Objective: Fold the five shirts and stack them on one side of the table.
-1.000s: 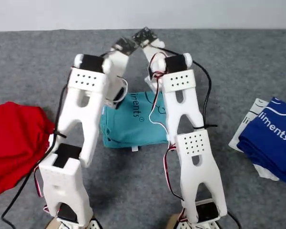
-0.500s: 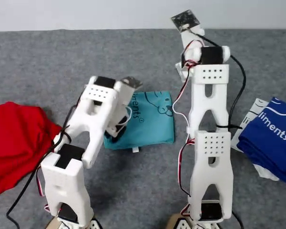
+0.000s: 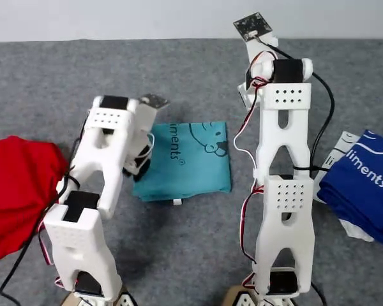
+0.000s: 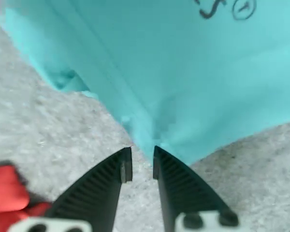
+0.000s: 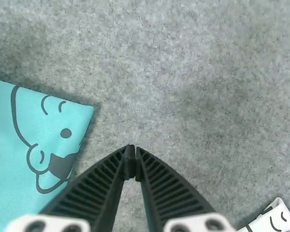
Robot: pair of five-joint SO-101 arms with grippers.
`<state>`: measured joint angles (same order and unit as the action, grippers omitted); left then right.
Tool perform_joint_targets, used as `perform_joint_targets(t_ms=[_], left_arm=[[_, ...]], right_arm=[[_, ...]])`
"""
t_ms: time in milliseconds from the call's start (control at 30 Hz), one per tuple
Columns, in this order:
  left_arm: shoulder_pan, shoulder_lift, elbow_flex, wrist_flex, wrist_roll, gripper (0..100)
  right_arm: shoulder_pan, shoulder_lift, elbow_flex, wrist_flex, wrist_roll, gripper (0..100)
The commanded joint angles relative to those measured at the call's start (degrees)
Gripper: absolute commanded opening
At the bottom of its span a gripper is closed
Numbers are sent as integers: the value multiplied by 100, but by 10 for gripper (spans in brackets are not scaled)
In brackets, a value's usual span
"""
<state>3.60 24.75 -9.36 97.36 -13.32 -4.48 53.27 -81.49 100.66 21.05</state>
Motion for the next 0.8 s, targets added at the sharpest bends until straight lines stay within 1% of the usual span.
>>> perform_joint_targets(t_ms=[0, 100, 233, 433, 600, 700, 767], left_arm=[[-88, -255, -804, 325, 9, 87], [-360, -580, -1051, 316, 18, 87], [-897, -1354, -1042, 308, 132, 87], [-2040, -2514, -708, 308, 193, 87], [-3068, -3218, -233, 308, 176, 87], [-3464, -3516, 110, 308, -97, 87], [-3657, -3675, 312, 308, -246, 87]], right_arm=[[-48, -602, 18, 242, -70, 9], [-48, -980, 475, 242, -70, 9], [-66, -1807, 1785, 242, -176, 9], [-400, -2958, 3930, 233, -888, 11], [-910, -3327, 4949, 224, -1802, 13], [-1279, -3284, 5451, 180, -2163, 58], [-1437, -3187, 5635, 92, -2409, 131]])
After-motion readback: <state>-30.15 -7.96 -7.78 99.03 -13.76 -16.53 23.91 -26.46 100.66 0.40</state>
